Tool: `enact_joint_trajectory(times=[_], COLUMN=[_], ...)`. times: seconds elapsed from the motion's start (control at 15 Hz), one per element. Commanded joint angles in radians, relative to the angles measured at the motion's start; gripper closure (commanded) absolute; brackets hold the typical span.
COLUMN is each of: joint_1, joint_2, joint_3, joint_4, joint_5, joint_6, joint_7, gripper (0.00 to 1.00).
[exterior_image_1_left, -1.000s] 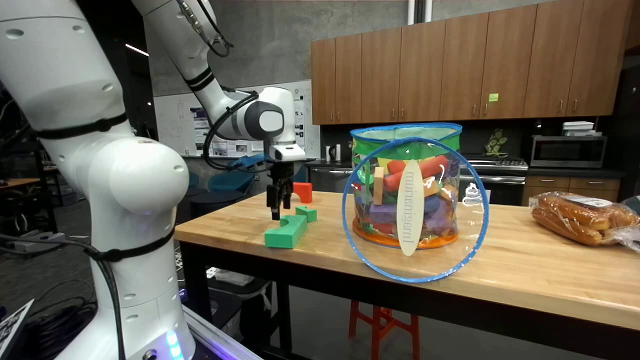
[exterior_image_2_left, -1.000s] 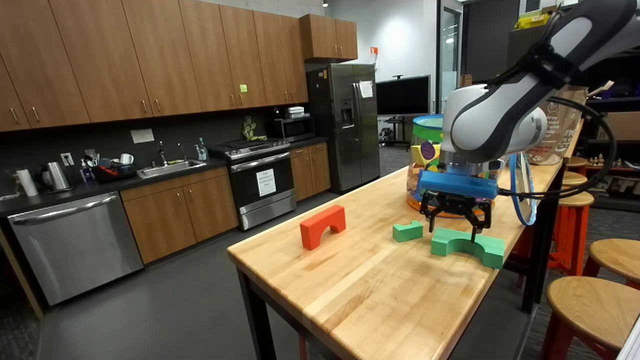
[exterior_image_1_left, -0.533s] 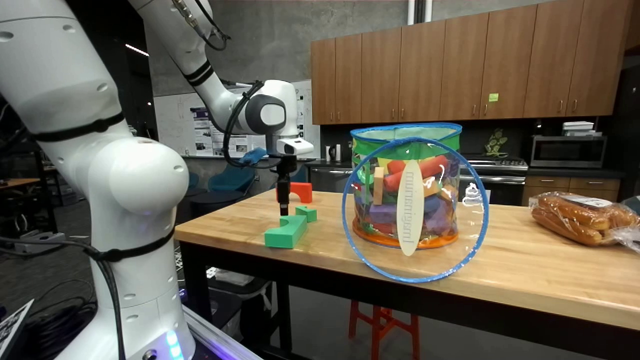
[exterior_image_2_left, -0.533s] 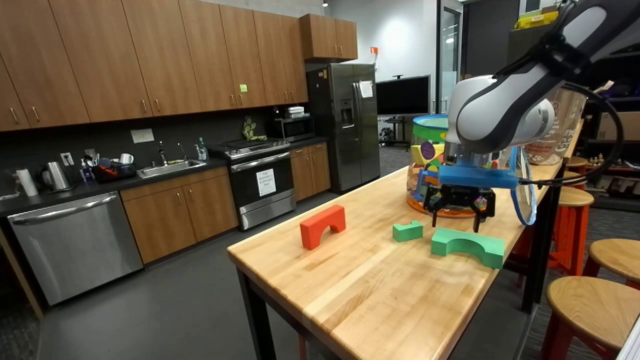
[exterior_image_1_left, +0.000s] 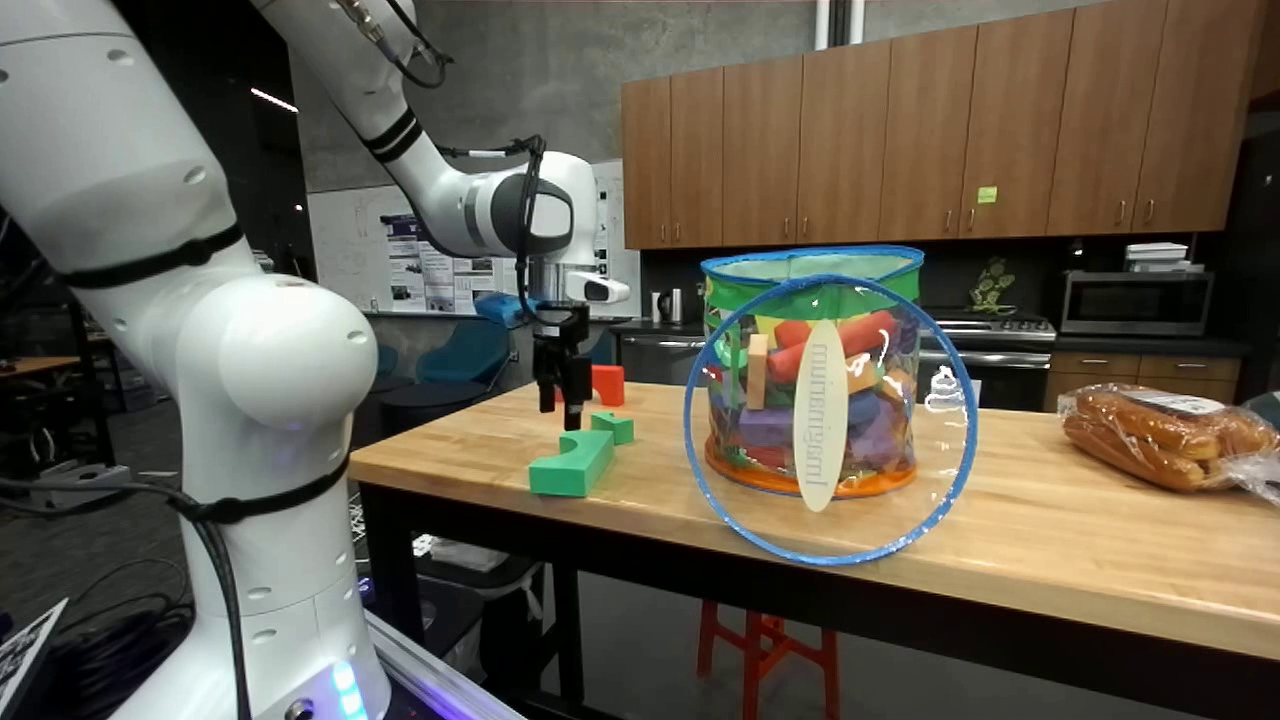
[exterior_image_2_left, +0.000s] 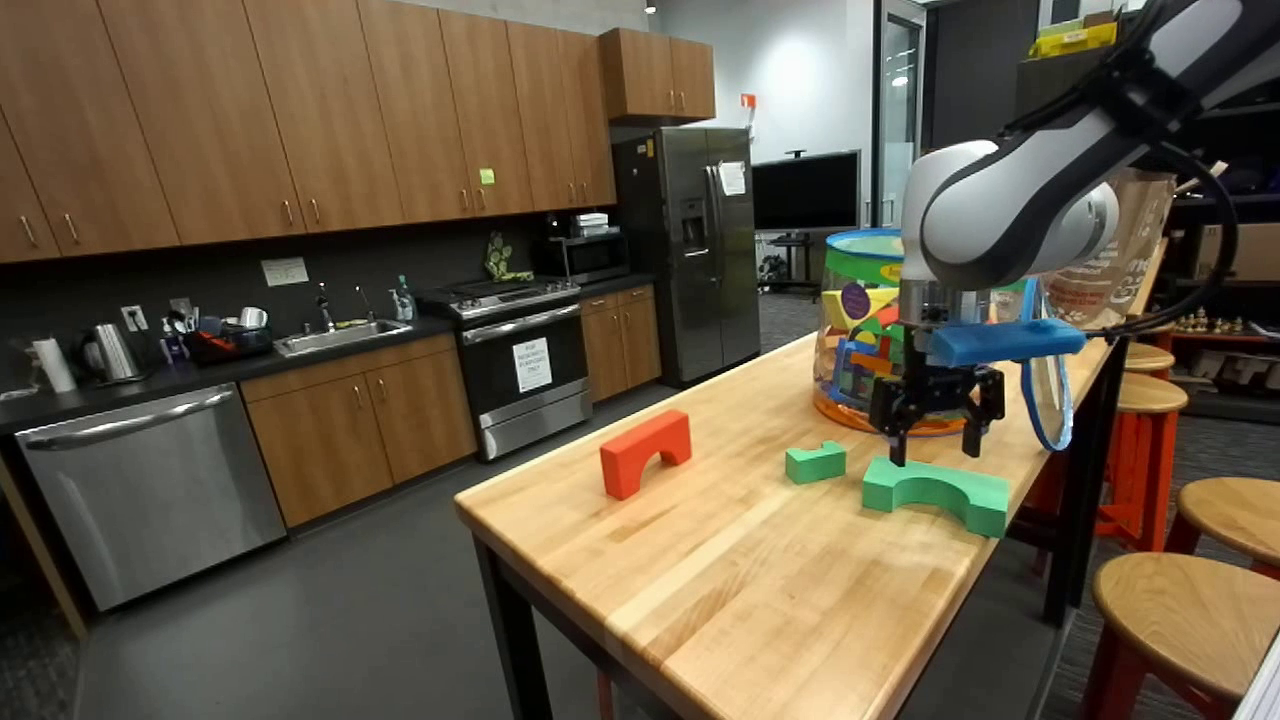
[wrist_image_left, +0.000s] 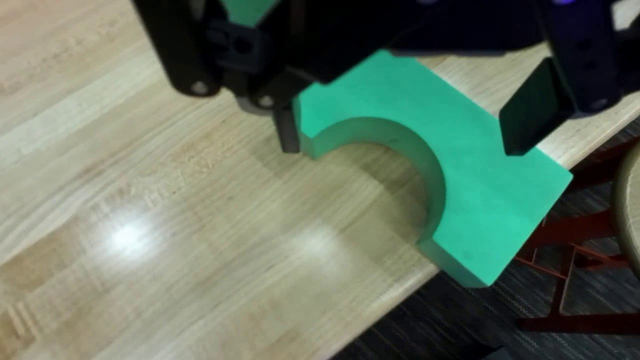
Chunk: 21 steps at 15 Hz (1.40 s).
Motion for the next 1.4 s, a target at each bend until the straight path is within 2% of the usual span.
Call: enact_joint_trajectory(times=[0.0, 0.4, 0.73, 0.93, 1.33], joint_1=[-0.002, -0.026, 0.012, 0.029, 0.034], joint_2=[-0.006, 0.048, 0.07, 0.087, 0.161], joint_3=[-0.022, -0.095, -0.127, -0.127, -0.127], joint_4=[0.028, 0.07, 0.066, 0.055, 0.069], joint_5=[-0.064, -0.192, -0.185, -0.184, -0.188], joint_6=[-0.073, -0.07, -0.06, -0.055, -0.032], joint_7=[-0.175, -0.448, -0.641, -0.712, -0.759], gripper=[0.0, 0.0, 0.0, 0.0, 0.0])
